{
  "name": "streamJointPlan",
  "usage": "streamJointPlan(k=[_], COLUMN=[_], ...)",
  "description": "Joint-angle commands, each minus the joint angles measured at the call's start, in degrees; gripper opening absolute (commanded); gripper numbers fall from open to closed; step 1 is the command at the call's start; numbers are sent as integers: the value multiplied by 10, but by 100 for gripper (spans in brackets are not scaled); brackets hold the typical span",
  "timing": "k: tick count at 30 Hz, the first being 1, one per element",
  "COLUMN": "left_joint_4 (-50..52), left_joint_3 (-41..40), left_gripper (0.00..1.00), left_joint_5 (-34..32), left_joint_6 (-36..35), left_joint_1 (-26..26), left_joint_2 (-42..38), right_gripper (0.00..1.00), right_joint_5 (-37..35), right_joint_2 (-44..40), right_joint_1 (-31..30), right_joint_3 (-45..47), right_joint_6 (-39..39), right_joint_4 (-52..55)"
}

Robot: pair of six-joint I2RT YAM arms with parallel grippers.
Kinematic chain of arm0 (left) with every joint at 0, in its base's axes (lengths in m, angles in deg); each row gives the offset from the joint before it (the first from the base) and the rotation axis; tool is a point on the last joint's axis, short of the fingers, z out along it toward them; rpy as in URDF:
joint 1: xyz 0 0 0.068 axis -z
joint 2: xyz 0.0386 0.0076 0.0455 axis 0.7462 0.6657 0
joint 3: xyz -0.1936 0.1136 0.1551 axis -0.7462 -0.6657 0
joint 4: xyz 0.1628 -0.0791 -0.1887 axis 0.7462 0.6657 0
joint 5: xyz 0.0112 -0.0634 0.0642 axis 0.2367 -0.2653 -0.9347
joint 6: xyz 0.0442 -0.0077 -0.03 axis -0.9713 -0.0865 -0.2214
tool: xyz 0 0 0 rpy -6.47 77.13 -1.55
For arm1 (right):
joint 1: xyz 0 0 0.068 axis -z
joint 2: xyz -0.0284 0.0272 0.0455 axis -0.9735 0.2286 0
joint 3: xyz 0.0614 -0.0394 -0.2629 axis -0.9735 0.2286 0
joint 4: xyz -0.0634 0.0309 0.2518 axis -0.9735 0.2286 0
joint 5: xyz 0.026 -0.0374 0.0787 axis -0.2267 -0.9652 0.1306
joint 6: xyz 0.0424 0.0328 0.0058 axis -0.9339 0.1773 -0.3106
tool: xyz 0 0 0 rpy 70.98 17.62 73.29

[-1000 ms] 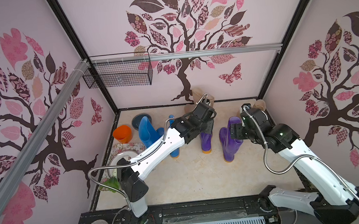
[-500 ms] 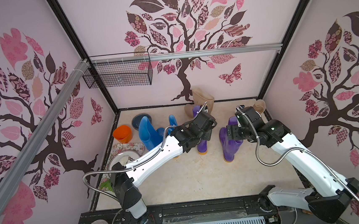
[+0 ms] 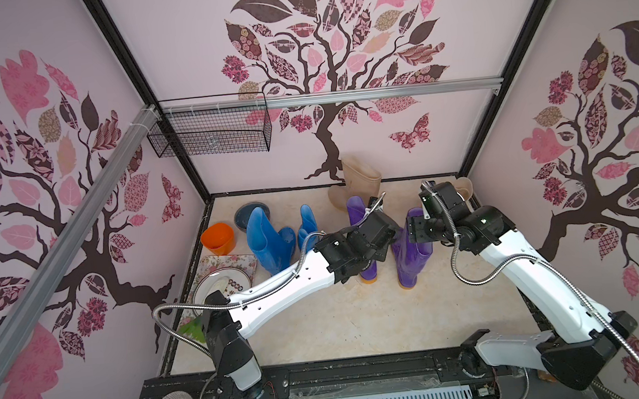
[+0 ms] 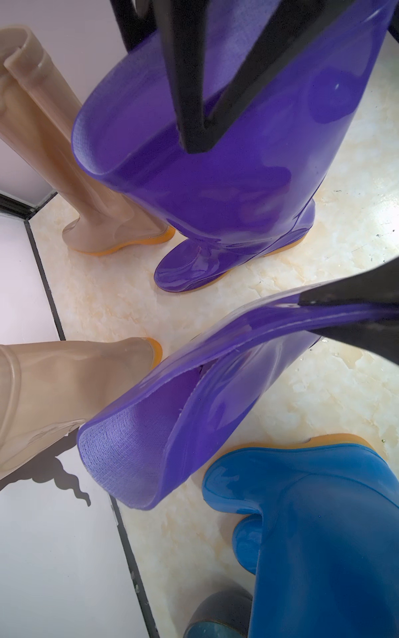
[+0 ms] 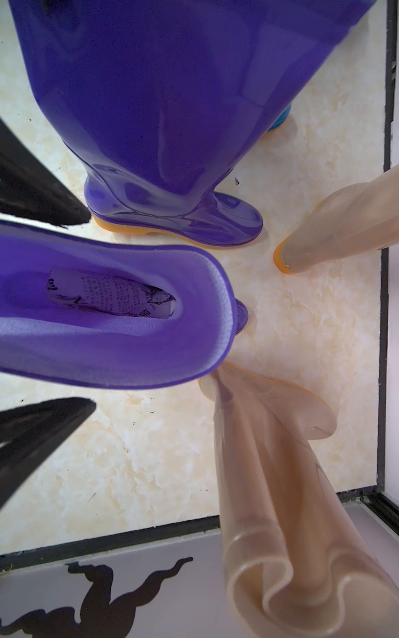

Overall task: Match and arrange rain boots in pairs
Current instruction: Pick up the rain boot at the center of the board, then place the rain boot at the center of the board.

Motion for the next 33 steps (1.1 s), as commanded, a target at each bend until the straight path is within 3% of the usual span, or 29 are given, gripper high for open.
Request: streamJointPlan(k=[1,4,13,18,20,23,33], left_joint_4=[-33,-26,-11,-12,1,31,184], left_joint_3=[-9,-13,-30,-28,-5,43,221], left_gripper=[0,0,0,44,59,70,81], left_joint_5=[-25,-27,-23,-40,-54,-61,15], left_joint_6=[5,0,0,-20,-36,-60,-68], left_joint_1=[0,6,16,16,15,10,-51], left_joint_2=[-11,-13,-16,-29,-27,-22,61], right_gripper=[75,67,21,1,0,0,0], right_joint_5=[11,19,64,79,82,84,78], right_joint_2=[12,19,15,17,15,13,12], right_joint_1=[6,8,8,9,8,9,8], right_joint_3=[-20,-17,-21,-32,-34,-36,-34], right_joint_6=[12,15,29,35,37,40,40], right_joint_4=[9,11,-17,-18,-22,-31,-38])
